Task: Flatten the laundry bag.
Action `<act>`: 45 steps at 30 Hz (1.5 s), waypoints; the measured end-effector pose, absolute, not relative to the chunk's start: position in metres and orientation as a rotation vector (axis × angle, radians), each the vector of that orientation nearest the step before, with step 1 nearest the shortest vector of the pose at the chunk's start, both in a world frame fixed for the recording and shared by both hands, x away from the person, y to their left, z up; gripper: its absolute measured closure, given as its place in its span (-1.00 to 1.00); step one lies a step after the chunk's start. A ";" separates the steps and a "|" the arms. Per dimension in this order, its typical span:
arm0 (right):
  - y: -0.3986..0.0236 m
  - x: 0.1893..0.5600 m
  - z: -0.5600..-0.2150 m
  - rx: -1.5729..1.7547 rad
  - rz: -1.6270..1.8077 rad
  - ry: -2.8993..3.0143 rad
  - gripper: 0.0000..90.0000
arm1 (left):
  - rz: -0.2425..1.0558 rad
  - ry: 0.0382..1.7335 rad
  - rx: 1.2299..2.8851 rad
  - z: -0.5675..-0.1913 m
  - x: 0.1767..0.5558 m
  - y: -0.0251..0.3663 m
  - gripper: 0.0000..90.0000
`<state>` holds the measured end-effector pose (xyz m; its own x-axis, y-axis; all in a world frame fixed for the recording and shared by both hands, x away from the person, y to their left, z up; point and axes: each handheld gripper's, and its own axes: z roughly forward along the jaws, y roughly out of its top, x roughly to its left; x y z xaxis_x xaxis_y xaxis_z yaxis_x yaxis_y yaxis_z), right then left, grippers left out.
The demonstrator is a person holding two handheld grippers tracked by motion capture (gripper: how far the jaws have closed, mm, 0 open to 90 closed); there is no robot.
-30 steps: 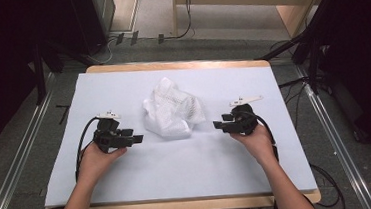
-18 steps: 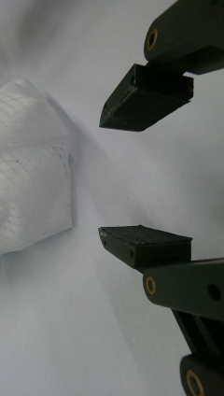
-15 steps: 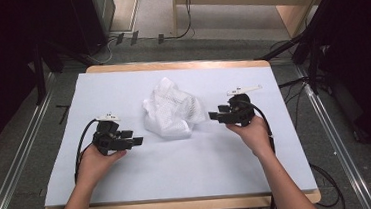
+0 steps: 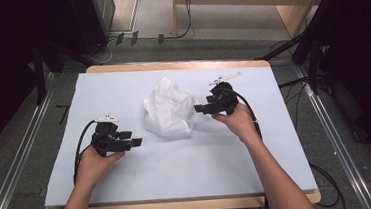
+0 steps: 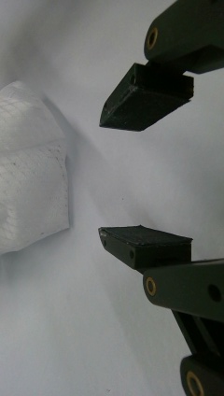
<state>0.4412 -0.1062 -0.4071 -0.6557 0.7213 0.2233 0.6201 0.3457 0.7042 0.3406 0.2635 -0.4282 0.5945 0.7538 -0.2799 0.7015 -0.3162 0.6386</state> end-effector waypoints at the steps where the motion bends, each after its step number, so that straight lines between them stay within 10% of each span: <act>1: -0.104 0.444 -0.407 1.242 1.199 2.474 -0.31 | 0.087 1.149 2.074 -0.428 0.340 0.263 -0.08; 11: -0.086 0.473 -0.415 1.303 1.190 2.473 -0.48 | 0.106 1.153 2.072 -0.428 0.335 0.269 -0.08; 18: -0.079 0.475 -0.426 1.267 1.274 2.579 0.55 | 0.124 1.193 2.052 -0.427 0.330 0.278 -0.08; 22: -0.072 0.468 -0.418 1.164 1.286 2.582 0.72 | 0.130 1.205 2.042 -0.426 0.328 0.284 -0.07; 45: -0.030 0.410 -0.383 0.825 1.403 2.679 0.70 | 0.146 1.259 1.991 -0.420 0.332 0.304 -0.06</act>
